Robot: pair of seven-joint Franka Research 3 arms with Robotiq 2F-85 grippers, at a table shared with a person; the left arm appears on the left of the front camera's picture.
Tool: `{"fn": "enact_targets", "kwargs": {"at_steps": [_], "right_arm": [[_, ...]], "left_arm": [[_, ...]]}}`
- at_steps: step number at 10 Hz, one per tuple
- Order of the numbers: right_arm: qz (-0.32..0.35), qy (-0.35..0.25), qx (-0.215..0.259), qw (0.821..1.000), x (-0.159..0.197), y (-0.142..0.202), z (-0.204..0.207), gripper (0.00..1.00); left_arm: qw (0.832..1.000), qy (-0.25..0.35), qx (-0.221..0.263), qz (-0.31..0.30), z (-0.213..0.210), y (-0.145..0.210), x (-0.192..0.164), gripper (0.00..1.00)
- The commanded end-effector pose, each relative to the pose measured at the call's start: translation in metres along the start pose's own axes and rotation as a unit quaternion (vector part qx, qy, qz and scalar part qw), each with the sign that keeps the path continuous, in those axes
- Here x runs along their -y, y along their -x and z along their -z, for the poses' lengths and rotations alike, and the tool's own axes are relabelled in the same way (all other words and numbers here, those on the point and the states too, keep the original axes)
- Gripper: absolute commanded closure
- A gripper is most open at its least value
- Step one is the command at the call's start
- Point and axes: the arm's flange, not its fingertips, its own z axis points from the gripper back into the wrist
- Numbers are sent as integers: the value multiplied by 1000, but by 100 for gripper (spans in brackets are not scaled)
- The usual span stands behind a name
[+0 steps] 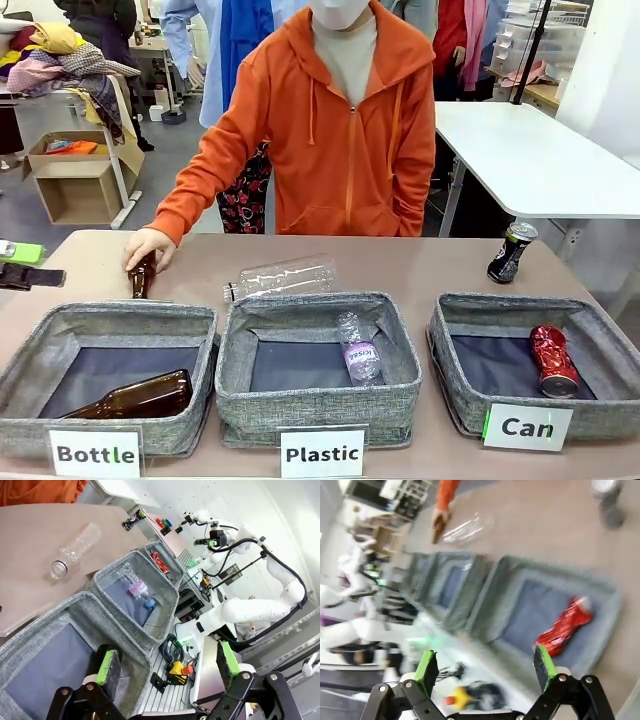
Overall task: Sort the can waste into the basket.
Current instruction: Pick up the can waste from the table and place it in the right Fabric basket.
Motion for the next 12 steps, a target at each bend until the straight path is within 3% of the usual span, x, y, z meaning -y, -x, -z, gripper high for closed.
{"fn": "enact_targets", "kwargs": {"at_steps": [1, 2, 4, 5, 8, 9, 10, 12], "right_arm": [[-88, 79, 43, 992, 40, -16, 10, 0], [-116, 109, 46, 986, 56, -26, 13, 0], [-116, 100, 34, 988, 69, -34, 23, 0], [-113, 108, 27, 987, 48, -23, 4, 0], [-115, 112, 24, 987, 60, -26, 15, 0], [-159, 89, 25, 983, 69, -29, 26, 0], [-187, 68, 50, 979, 88, -42, 33, 0], [-239, 35, 52, 969, 119, -56, 43, 0]], "left_arm": [[1000, -3, -2, -4, -2, 0, 4, 0], [1000, -3, -2, -4, -2, 0, 4, 0], [1000, -3, -2, -4, -2, 0, 4, 0], [1000, -3, -2, -4, -2, 0, 4, 0], [1000, -3, -2, -4, -2, 0, 4, 0], [1000, 0, 0, 0, 0, 0, 0, 0], [998, 38, 43, -10, -53, -14, 26, 0], [993, 19, 117, 11, -147, -20, 56, 0]]}}
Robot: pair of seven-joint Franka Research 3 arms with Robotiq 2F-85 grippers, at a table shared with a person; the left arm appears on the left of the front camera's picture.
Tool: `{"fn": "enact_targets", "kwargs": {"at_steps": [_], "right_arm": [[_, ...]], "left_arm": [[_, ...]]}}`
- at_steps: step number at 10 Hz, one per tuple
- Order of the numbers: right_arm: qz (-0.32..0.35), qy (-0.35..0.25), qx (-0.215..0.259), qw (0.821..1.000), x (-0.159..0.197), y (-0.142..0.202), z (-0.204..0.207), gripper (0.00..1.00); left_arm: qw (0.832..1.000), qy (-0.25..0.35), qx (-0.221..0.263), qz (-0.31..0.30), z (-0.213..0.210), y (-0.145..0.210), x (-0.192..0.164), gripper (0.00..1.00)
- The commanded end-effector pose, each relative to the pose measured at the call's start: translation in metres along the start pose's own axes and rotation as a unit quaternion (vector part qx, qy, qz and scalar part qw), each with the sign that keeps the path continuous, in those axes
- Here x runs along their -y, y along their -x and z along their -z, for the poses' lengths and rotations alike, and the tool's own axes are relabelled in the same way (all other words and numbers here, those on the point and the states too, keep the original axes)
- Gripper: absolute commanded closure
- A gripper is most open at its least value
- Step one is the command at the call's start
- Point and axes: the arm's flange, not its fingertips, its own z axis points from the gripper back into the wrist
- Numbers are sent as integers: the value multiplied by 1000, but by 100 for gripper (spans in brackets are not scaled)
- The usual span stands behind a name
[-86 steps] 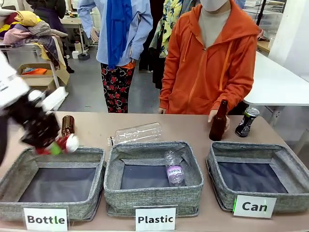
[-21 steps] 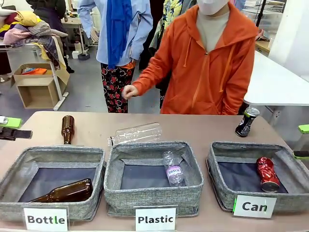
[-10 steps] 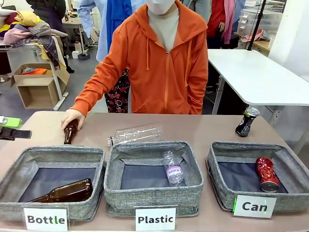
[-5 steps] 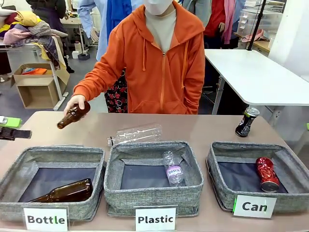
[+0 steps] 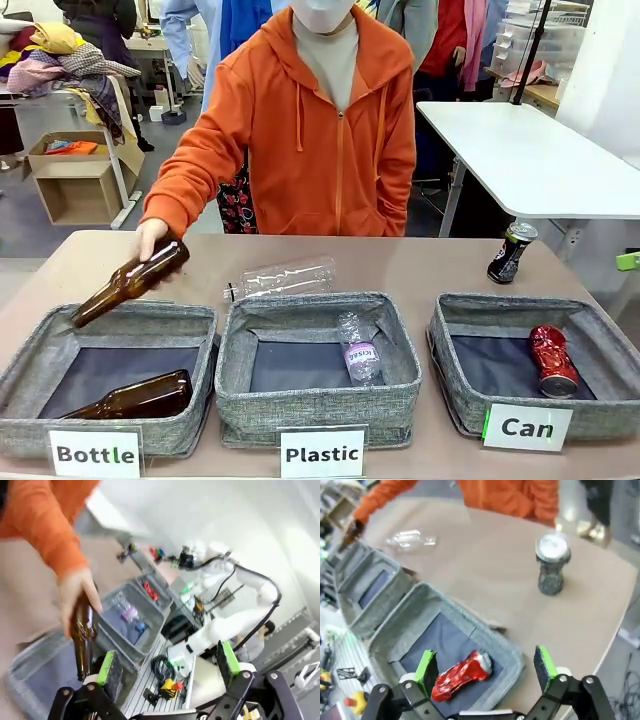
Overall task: Sort the can waste into the basket.
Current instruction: Pick up the can waste from the table and place it in the right Fabric basket.
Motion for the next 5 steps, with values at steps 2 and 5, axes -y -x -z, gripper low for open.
{"fn": "enact_targets", "kwargs": {"at_steps": [2, 5], "right_arm": [[-94, -52, 41, 993, 56, -2, 25, 0], [-138, -55, 53, 988, 93, -1, 42, 0]], "left_arm": [[998, 3, 61, 8, -93, -4, 34, 0], [997, -1, 67, -23, -110, 7, 26, 0]]}}
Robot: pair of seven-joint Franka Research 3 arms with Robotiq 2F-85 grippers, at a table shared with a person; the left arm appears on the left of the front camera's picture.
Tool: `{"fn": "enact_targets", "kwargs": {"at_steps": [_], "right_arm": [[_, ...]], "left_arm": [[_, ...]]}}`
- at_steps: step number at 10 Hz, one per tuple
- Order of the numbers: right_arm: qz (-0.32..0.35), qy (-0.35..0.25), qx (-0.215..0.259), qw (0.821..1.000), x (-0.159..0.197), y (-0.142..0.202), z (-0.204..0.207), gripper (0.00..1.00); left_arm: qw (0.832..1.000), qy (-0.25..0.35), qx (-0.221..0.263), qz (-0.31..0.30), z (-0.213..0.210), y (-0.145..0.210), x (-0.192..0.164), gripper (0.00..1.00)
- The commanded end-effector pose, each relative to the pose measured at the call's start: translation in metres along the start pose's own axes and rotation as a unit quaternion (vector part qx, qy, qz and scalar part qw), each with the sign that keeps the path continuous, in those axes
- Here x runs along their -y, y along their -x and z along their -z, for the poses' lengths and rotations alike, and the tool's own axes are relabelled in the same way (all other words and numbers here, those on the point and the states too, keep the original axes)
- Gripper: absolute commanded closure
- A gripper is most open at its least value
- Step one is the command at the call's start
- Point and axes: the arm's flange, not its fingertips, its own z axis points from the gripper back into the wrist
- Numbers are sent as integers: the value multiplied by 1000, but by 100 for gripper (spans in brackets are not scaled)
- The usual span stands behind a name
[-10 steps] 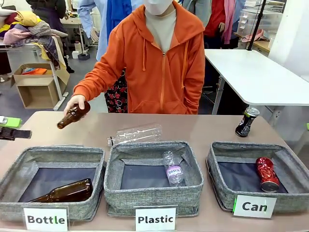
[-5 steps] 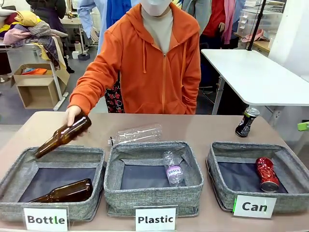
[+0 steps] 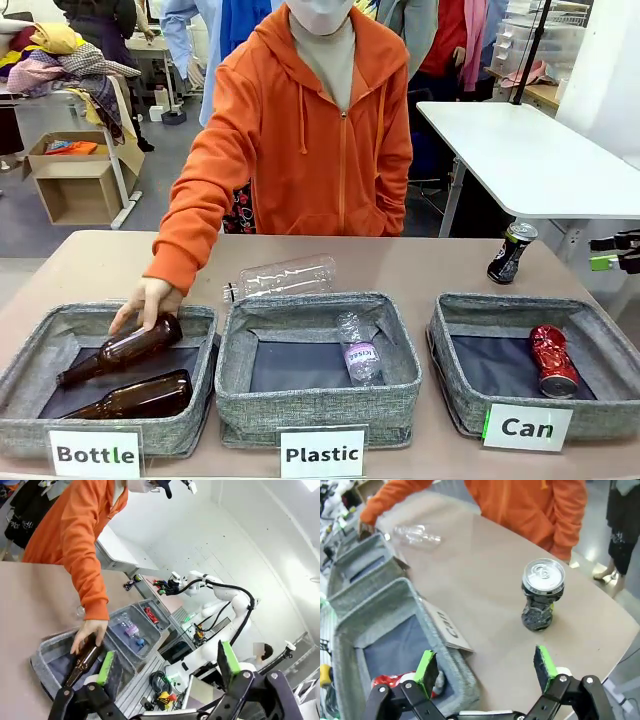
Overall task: Sort the can waste into the basket.
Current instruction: Pick up the can waste from the table and place it in the right Fabric basket.
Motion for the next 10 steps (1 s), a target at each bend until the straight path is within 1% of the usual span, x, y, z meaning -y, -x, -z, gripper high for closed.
{"fn": "enact_targets", "kwargs": {"at_steps": [1, 2, 3, 4, 6, 7, 8, 9, 10], "right_arm": [[-29, 8, 25, 999, 24, 5, 4, 0], [-37, 23, 29, 999, 32, 9, 11, 0], [-46, 33, 36, 998, 35, 7, 14, 0], [-49, 36, 41, 997, 37, 7, 15, 0], [-50, 40, 48, 997, 38, 7, 17, 0], [-53, 39, 54, 996, 39, 7, 19, 0], [-59, 42, 62, 995, 40, 8, 23, 0], [-60, 41, 70, 995, 42, 10, 29, 0], [-59, 39, 75, 995, 44, 13, 34, 0]], "left_arm": [[999, 17, -16, -23, 13, 6, -9, 0], [998, 33, -43, -34, 32, 14, -12, 0], [997, 14, -69, -31, 50, 19, -15, 0], [995, 22, -90, -36, 63, 23, -16, 0], [992, 21, -122, -32, 86, 31, -16, 0], [991, 21, -125, -29, 100, 34, -14, 0], [990, -11, -140, -7, 124, 43, -13, 0], [983, 13, -181, -21, 154, 55, -12, 0], [972, 19, -235, -25, 186, 71, -16, 0]]}}
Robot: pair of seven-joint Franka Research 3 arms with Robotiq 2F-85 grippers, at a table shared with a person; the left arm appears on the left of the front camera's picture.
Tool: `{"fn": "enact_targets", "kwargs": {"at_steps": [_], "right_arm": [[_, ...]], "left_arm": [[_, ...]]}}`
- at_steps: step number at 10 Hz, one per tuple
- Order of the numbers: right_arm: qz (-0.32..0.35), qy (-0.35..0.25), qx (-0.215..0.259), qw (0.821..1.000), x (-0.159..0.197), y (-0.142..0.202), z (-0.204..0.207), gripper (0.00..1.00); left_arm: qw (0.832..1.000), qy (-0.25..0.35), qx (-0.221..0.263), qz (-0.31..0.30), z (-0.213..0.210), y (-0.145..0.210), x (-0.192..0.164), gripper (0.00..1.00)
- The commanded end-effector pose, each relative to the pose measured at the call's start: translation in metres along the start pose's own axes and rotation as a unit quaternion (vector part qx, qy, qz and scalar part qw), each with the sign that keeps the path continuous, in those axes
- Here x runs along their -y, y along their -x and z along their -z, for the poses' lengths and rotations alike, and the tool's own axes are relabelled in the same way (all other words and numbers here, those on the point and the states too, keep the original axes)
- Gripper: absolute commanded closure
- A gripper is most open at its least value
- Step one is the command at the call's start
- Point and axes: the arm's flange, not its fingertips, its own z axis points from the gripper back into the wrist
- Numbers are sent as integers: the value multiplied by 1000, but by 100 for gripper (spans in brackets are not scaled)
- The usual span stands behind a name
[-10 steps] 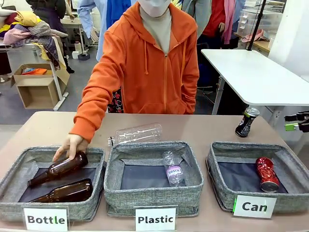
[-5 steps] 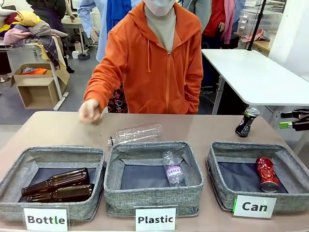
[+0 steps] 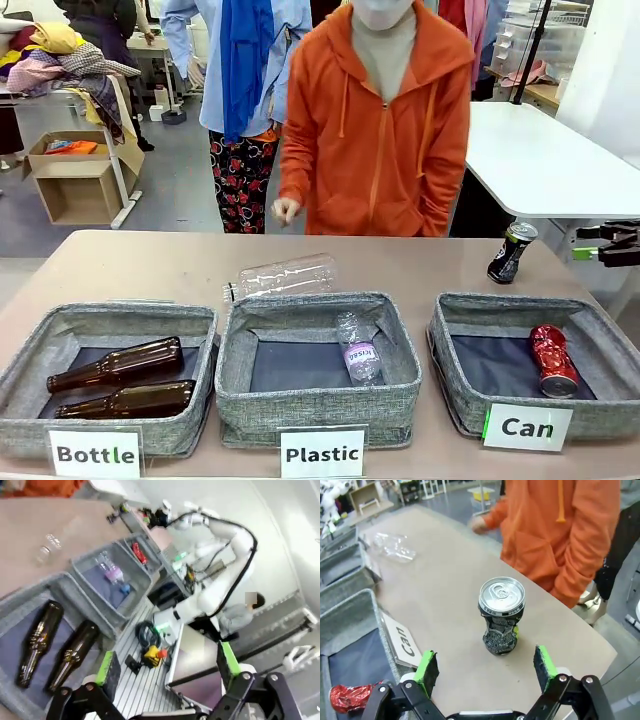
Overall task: Sort the can waste into the basket.
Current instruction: Pick up the can waste from the table and place it in the right Fabric basket.
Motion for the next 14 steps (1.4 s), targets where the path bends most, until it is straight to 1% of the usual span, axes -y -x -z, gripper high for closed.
{"fn": "enact_targets", "kwargs": {"at_steps": [1, 2, 3, 4, 5, 11, 14], "right_arm": [[-17, 6, 23, 1000, 7, 8, 15, 0], [-13, 10, 27, 1000, 9, 11, 21, 0], [-14, 15, 32, 999, 11, 13, 28, 0], [-18, 21, 42, 999, 13, 14, 35, 0], [-19, 18, 44, 999, 14, 17, 41, 0], [-17, 33, 58, 998, 24, 23, 68, 0], [-21, 40, 59, 997, 31, 33, 84, 0]], "left_arm": [[995, -1, -100, -14, 66, 10, -7, 0], [989, -16, -142, -27, 87, 19, -19, 0], [981, -43, -183, -40, 100, 26, -32, 0], [979, -59, -190, -53, 106, 30, -40, 0], [989, -13, -142, -26, 89, 6, -25, 0], [989, -13, -142, -26, 89, 6, -25, 0], [989, -13, -142, -26, 89, 6, -25, 0]]}}
